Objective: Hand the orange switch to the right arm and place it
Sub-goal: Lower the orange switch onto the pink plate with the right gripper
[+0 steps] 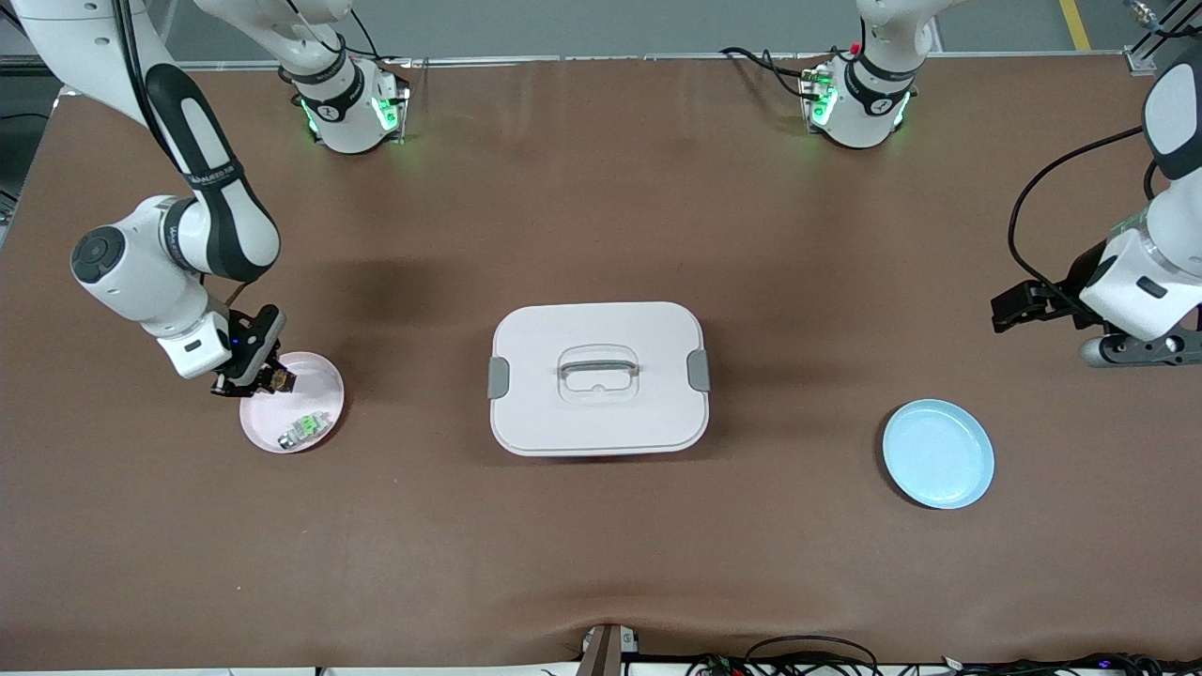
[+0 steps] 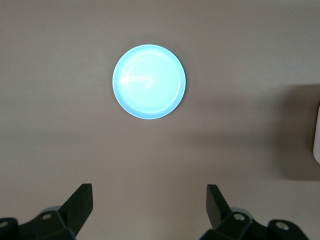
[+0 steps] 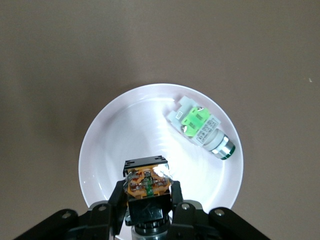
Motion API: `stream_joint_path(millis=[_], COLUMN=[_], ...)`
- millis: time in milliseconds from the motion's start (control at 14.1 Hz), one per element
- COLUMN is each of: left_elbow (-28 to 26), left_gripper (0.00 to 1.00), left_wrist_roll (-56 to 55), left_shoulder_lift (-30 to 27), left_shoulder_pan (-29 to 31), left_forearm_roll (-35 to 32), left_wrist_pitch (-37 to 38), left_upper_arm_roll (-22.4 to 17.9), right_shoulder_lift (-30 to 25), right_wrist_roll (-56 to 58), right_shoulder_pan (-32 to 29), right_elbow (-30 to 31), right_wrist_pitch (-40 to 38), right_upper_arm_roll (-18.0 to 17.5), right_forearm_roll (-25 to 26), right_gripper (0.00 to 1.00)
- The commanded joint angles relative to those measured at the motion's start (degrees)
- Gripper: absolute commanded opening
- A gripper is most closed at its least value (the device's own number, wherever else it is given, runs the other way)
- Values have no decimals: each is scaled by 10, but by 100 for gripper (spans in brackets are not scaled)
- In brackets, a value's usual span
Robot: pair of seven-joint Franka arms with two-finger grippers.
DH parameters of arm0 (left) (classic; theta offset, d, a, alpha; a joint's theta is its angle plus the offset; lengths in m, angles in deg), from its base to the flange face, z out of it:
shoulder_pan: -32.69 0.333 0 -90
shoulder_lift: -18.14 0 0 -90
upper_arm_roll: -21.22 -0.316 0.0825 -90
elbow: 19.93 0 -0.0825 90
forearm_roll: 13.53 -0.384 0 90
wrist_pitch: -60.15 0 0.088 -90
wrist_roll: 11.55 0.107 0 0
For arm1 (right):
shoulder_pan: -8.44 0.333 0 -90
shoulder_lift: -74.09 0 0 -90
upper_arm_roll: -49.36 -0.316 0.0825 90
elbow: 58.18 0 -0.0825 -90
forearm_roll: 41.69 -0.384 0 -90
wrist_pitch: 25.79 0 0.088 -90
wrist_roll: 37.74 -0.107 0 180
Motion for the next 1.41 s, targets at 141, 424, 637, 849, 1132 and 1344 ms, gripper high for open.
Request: stream_joint_path(millis=[141, 424, 637, 849, 1132, 1344], left_elbow=[-35, -34, -32, -32, -33, -33], left_gripper=[100, 100, 100, 100, 100, 100], left_wrist_roll=[7, 7, 7, 7, 7, 7], left_shoulder_lift=[-40, -39, -36, -36, -33, -33], left_shoulder_pan=[16, 15, -4, -131, -227, -251], left_forearm_roll=[18, 23, 23, 23, 24, 27], left_wrist_pitch=[-8, -8, -12, -13, -13, -14], left_upper_arm_roll=[5, 5, -5, -133, -227, -252], right_shoulder_lift=[18, 35, 49, 62, 67, 69], right_wrist_roll=[134, 208, 216, 218, 221, 217], right_shoulder_pan=[-12, -6, 1, 5, 4, 4], right_elbow=[9, 10, 9, 9, 9, 6], right_wrist_pitch=[20, 54, 72, 89, 91, 91], right_upper_arm_roll=[-9, -9, -8, -8, -8, -8], right_forearm_roll=[-127, -179, -179, -178, -178, -179], right_gripper=[0, 0, 0, 0, 0, 0])
